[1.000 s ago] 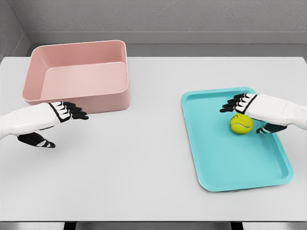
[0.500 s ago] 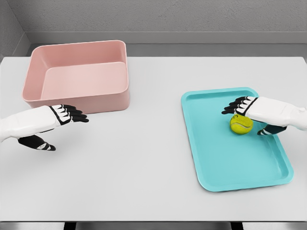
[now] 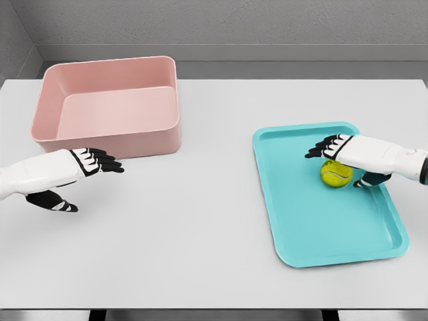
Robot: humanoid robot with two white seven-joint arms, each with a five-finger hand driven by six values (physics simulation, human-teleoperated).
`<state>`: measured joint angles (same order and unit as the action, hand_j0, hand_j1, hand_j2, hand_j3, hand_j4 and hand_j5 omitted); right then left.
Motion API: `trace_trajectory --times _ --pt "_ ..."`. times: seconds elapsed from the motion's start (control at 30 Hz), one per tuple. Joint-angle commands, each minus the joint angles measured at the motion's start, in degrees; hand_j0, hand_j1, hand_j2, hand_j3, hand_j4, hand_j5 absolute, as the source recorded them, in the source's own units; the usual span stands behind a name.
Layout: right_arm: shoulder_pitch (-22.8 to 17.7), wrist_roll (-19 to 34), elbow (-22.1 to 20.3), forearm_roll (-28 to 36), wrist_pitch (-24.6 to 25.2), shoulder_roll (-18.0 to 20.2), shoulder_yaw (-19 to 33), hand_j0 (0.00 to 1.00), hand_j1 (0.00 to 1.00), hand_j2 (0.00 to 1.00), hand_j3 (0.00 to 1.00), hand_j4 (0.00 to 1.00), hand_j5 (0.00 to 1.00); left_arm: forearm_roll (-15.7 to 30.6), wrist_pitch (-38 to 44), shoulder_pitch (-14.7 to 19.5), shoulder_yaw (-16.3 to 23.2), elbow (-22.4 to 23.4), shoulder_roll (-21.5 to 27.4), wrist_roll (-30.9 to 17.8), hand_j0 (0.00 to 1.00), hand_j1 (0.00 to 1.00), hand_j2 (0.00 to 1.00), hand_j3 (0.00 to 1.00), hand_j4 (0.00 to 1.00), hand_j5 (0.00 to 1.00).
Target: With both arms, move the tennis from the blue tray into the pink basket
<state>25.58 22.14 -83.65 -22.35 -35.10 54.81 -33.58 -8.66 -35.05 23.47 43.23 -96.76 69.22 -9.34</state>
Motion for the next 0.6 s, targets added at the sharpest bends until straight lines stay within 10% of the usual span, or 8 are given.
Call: trace_trajectory --times 0.0,0.57 --pt "0.09 0.36 0.68 0.29 0.1 -0.41 -0.35 1.0 1.0 1.0 1.0 1.0 1.0 0.4 0.05 0.0 0.01 -0.01 0.03 0.02 1.0 1.0 1.0 1.0 1.0 1.0" --pt "0.0 0.45 2.08 -0.5 0.1 -1.46 -0.35 1.0 1.0 1.0 1.0 1.0 1.0 0.4 0.05 0.0 -0.08 0.25 0.12 0.02 1.0 1.0 1.0 1.0 1.0 1.0"
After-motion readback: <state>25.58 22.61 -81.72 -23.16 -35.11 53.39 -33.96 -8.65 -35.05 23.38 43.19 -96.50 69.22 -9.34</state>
